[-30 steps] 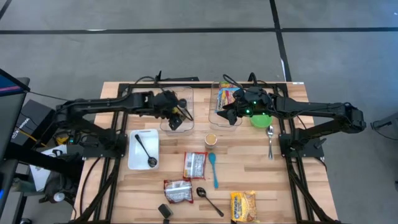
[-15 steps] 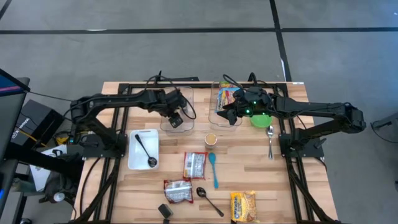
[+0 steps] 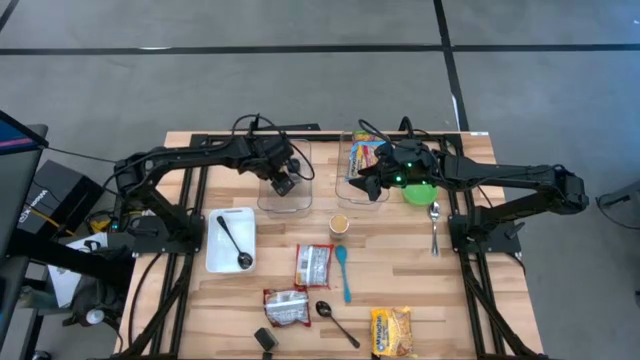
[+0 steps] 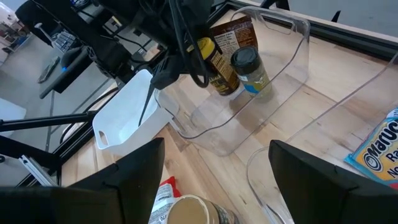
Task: Pick & Place Food Item
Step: Put the yellow seasoning bottle into the left transparent bin
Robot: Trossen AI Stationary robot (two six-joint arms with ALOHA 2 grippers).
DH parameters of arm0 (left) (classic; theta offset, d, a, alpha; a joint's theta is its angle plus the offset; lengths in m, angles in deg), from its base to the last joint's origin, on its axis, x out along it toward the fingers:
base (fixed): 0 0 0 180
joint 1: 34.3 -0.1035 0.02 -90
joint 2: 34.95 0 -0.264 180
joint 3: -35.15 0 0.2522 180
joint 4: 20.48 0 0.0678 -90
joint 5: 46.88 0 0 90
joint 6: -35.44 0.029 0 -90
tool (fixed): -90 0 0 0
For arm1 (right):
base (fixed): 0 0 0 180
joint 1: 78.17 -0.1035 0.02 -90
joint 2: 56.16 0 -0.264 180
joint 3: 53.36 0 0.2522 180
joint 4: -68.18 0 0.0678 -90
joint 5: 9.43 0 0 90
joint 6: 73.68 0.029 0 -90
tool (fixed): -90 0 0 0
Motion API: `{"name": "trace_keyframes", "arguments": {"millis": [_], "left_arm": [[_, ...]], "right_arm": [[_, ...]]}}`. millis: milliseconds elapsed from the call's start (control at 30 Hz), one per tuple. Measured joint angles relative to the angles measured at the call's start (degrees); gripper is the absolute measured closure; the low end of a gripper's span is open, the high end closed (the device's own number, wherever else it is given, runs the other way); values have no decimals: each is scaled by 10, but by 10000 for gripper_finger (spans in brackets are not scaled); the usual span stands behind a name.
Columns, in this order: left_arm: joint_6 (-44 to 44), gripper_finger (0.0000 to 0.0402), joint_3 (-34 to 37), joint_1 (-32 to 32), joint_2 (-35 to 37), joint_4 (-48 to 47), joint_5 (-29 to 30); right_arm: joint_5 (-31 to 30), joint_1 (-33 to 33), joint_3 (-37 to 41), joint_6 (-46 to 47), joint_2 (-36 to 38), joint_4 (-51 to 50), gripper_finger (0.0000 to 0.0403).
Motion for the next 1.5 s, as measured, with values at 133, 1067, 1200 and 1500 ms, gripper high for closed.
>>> {"name": "trace_keyframes", "arguments": {"millis": [133, 1067, 1200, 1500], "left_arm": [[-5, 191, 22, 0, 0, 20, -17], [-9, 90, 68, 0, 0, 66, -35], [-9, 81, 68, 0, 0, 69, -35], [-9, 88, 68, 0, 33, 73, -34]], "right_arm": [[0, 0, 0, 0, 0, 0, 121], [0, 0, 0, 0, 0, 0, 121], [0, 0, 0, 0, 0, 0, 121], [0, 0, 0, -3, 0, 0, 121]]}}
